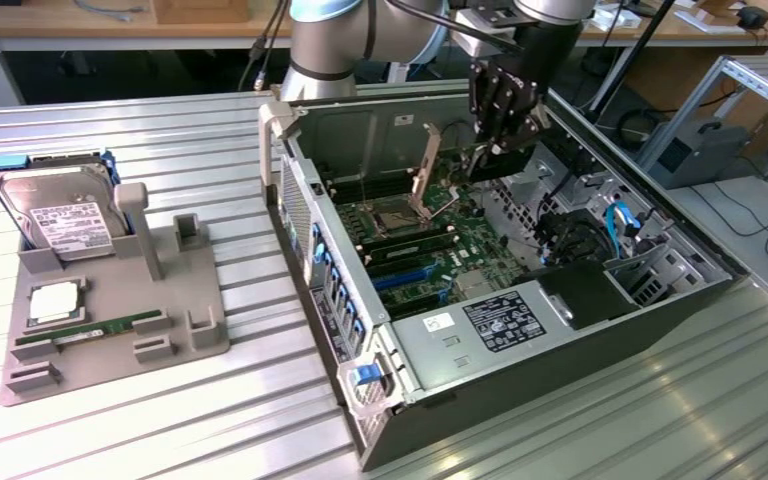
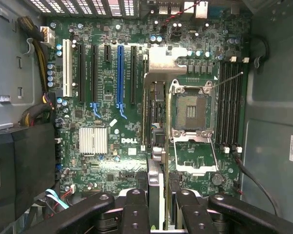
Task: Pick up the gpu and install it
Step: 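Insert the gpu into the slot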
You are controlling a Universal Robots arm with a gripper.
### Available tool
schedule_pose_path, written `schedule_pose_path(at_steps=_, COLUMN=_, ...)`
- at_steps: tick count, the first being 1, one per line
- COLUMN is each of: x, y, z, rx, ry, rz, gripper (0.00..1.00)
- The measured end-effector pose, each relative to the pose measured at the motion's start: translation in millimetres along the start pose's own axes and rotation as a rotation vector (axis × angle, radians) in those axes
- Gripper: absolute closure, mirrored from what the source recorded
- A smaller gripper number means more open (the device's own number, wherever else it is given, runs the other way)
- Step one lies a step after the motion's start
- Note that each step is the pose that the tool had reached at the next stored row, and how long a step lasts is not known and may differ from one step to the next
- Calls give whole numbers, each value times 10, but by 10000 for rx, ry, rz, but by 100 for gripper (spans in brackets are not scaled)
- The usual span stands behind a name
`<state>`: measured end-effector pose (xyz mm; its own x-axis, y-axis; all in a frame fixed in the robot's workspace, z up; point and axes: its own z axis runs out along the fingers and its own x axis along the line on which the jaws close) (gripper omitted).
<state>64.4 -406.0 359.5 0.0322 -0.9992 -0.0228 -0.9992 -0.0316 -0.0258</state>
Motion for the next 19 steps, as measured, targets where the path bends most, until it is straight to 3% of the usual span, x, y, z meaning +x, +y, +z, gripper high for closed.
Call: schedule_pose_path(at_steps=19, x=38, y=14, z=48, rx=0, ry=0, rz=0, gripper=73)
